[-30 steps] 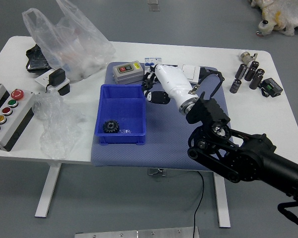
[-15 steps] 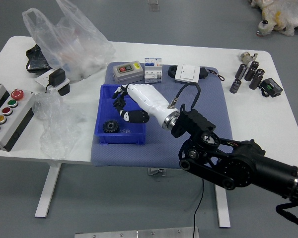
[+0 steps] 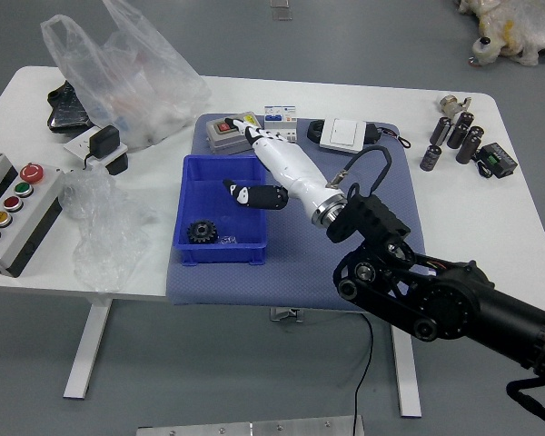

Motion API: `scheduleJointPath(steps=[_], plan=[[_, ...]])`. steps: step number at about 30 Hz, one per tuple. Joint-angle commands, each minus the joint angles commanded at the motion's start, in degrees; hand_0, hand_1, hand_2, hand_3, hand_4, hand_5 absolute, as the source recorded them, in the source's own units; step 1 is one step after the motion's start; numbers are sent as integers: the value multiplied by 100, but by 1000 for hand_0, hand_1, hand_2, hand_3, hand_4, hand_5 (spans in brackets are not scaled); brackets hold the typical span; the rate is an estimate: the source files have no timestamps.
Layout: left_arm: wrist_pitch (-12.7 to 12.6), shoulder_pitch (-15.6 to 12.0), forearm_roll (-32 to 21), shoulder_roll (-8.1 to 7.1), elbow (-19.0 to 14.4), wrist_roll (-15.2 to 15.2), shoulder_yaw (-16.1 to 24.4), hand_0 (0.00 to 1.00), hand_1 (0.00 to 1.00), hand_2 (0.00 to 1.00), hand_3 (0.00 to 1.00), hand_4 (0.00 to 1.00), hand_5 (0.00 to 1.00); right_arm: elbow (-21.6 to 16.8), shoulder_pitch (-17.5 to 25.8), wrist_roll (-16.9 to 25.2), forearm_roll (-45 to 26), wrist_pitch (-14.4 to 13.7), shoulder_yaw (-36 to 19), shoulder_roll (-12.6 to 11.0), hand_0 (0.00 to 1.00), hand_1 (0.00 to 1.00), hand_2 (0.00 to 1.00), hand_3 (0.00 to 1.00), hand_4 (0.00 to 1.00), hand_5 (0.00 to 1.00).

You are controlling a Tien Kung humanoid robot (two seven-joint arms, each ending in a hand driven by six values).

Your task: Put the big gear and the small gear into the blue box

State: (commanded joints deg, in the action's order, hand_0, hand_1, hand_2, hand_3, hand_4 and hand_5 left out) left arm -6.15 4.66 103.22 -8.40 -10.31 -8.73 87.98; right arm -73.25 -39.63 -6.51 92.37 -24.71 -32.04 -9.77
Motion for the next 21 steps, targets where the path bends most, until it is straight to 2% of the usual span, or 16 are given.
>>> scheduleJointPath(steps=[2,3,8,9,14,15,16,21], plan=[[1,-1,-11,8,0,3,-6,688,670,592,689,679,375,-200,147,158,-196,-146,-296,-100,998,998,998,998,747,245],[0,-4,-22,12,0,6,-12,688,669,592,689,680,373,-309,240,258,-311,-223,-482,-162,965,927,981,985,732,277],[-9,-22,-61,31,0,18,-27,688,669,592,689,680,373,-631,735,874,-1054,-516,-1452,-442,965,927,981,985,732,277],[-13,-25,-74,35,0,23,-34,688,669,591,687,680,374,-640,847,1021,-1244,-547,-1672,-482,940,892,930,915,732,320],[-28,-18,-75,63,0,28,-56,688,669,591,687,680,374,-651,1333,1646,-2008,-566,-2578,-608,940,892,930,915,732,320],[-30,-10,-69,74,0,30,-70,687,669,591,687,680,369,-674,1442,1767,-2157,-549,-2777,-646,922,868,889,877,726,361],[-33,-3,-73,82,0,35,-89,687,669,591,687,680,369,-709,1557,1887,-2306,-533,-2957,-692,922,868,889,877,726,361],[-64,-30,-65,55,0,62,-110,687,668,591,686,679,367,-922,2027,2074,-2685,-507,-3766,-865,918,861,883,865,724,356]])
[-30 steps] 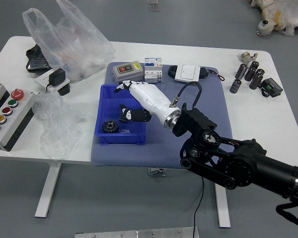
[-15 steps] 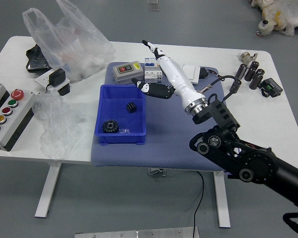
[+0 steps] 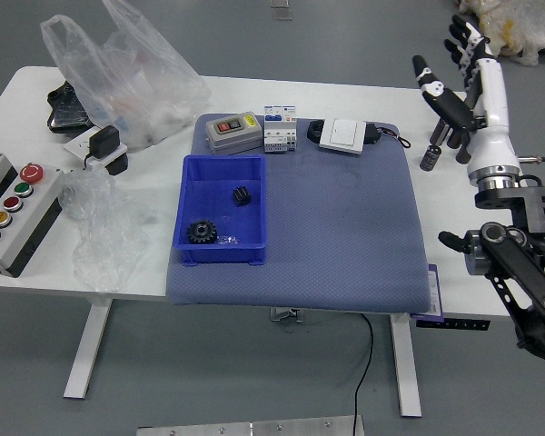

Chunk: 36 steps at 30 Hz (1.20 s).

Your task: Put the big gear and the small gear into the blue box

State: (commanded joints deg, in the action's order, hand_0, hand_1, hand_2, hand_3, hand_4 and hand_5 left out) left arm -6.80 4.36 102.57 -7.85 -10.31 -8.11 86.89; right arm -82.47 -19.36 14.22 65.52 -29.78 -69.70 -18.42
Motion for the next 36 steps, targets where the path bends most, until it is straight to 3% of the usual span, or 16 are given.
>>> scheduleJointPath(steps=[11,12,17,18,23,24,29,30,35,36], plan=[[-16,-53,52,5,0,6,14,687,669,591,686,680,367,-246,541,77,-182,48,-1266,-109,917,859,878,861,721,367],[-13,-58,58,12,0,7,26,687,669,591,685,680,366,-246,560,104,-232,64,-1314,-91,877,815,828,843,717,395],[2,-49,78,31,0,10,83,687,669,591,685,680,366,-191,636,232,-542,172,-1409,12,877,815,828,843,717,395],[5,-45,85,28,0,7,99,687,667,590,685,679,363,-175,652,245,-605,199,-1412,26,783,723,734,816,742,429],[30,-36,114,-25,0,-21,242,687,667,590,685,679,363,11,709,365,-1159,454,-1430,133,783,723,734,816,742,429],[33,-38,106,-38,0,-23,257,687,663,588,685,680,362,57,708,386,-1265,503,-1433,156,789,707,709,780,797,523],[44,-113,-19,-104,0,-30,303,687,663,588,685,680,362,389,610,413,-1861,882,-1324,303,789,707,709,780,797,523],[43,-148,-29,-103,0,-40,327,687,657,585,683,680,363,454,555,385,-1980,970,-1259,323,903,790,780,782,873,818],[41,-256,74,-58,0,-129,516,687,657,585,683,680,363,679,320,293,-2375,1231,-957,419,903,790,780,782,873,818],[42,-259,96,-49,0,-137,541,687,656,584,684,678,362,718,283,284,-2421,1252,-901,444,923,823,807,791,902,946]])
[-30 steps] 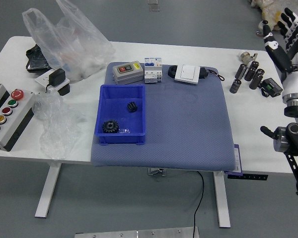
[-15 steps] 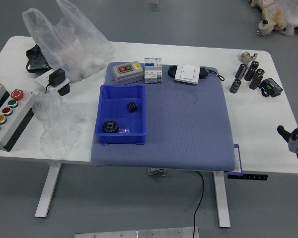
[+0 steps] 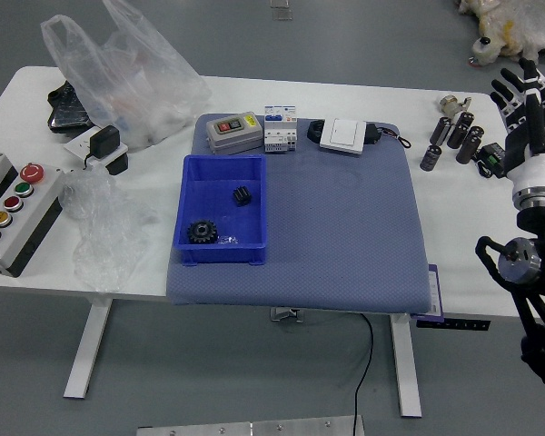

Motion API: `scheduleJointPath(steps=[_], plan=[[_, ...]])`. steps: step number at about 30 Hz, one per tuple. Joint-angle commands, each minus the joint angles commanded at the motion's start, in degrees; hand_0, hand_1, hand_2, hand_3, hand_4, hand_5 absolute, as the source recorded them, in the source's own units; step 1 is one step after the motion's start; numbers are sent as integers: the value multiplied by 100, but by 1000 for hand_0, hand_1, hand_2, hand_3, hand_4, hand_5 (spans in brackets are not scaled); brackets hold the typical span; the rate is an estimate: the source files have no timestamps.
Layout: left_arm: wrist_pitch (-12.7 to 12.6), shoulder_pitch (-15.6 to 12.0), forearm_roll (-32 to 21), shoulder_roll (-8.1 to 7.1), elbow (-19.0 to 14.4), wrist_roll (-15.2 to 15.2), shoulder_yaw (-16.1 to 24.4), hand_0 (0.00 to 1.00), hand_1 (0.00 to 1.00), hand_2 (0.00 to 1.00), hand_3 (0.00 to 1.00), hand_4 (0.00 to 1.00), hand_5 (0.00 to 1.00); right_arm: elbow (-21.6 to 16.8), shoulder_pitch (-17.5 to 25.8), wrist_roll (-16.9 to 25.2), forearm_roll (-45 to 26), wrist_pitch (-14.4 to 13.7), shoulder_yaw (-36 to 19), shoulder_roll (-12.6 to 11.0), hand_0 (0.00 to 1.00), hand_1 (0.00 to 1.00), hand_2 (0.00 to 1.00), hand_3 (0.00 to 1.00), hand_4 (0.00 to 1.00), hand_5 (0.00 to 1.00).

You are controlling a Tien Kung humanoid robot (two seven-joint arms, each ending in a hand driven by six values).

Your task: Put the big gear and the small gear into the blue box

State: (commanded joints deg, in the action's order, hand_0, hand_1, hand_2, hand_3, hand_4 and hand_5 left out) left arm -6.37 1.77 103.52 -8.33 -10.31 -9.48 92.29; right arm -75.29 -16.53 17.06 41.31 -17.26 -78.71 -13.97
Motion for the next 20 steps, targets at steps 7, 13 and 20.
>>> scheduleJointPath(steps=[7,13,20], plan=[[37,65,-12,71,0,62,-39,687,656,586,683,678,363,175,-194,-127,-82,124,526,108,929,831,813,799,924,998],[-61,83,-63,145,0,103,170,676,630,573,679,678,363,160,-212,-332,358,152,766,118,938,835,816,802,932,998],[-255,83,-199,293,0,275,360,676,630,573,679,678,363,93,-205,-351,740,-26,761,58,938,835,816,802,932,998]])
